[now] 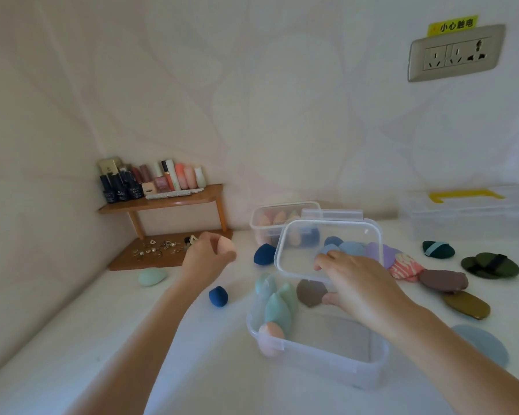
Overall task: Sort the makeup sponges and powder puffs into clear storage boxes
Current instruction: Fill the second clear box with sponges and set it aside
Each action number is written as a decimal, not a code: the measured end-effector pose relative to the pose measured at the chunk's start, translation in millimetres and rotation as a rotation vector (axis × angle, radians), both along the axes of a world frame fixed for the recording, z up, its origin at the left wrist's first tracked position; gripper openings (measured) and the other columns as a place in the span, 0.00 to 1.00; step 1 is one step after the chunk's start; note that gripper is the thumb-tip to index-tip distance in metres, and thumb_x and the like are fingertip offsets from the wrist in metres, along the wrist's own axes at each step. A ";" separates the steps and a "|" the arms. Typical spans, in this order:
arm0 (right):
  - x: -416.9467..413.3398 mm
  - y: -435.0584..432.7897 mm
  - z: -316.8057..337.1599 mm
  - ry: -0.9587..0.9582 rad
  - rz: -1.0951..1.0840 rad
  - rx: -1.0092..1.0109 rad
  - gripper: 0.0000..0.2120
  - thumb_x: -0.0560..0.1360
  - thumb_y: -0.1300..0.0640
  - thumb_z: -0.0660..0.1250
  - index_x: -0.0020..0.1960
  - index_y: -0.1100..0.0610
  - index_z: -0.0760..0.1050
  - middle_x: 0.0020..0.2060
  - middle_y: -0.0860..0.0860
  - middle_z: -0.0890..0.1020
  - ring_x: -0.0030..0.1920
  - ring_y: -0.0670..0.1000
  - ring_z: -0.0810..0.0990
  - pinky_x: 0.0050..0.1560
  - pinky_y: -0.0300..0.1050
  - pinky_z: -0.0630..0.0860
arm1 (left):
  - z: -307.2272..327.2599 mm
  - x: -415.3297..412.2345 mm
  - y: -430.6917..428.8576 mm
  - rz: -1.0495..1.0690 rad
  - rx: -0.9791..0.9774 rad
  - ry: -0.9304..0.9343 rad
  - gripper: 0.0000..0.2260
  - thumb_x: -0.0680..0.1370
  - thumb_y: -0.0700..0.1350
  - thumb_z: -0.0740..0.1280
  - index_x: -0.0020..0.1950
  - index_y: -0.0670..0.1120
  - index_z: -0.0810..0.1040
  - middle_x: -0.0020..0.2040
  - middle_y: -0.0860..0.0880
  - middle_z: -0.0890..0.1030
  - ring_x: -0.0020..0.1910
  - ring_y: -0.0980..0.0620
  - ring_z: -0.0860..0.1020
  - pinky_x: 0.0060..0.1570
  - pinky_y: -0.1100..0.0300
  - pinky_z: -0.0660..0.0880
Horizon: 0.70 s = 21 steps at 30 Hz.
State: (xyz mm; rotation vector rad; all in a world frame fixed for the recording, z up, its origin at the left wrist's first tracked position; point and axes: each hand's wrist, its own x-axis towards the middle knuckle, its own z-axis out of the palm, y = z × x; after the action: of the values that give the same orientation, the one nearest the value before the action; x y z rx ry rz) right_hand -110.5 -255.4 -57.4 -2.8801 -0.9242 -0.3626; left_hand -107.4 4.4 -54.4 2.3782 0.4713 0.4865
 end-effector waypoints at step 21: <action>-23.4 12.5 5.2 0.334 0.425 0.551 0.23 0.69 0.54 0.75 0.62 0.43 0.74 0.48 0.39 0.78 0.46 0.41 0.74 0.49 0.36 0.73 | -0.2 -88.6 -80.6 -0.318 -0.021 -0.122 0.16 0.65 0.55 0.76 0.44 0.57 0.70 0.47 0.61 0.76 0.49 0.64 0.73 0.42 0.74 0.65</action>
State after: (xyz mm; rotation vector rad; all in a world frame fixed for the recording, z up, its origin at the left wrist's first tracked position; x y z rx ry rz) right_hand -133.9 -242.9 -52.2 -2.0979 -1.1197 -0.0714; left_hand -196.0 -76.2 -54.6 2.3283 0.0401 0.4727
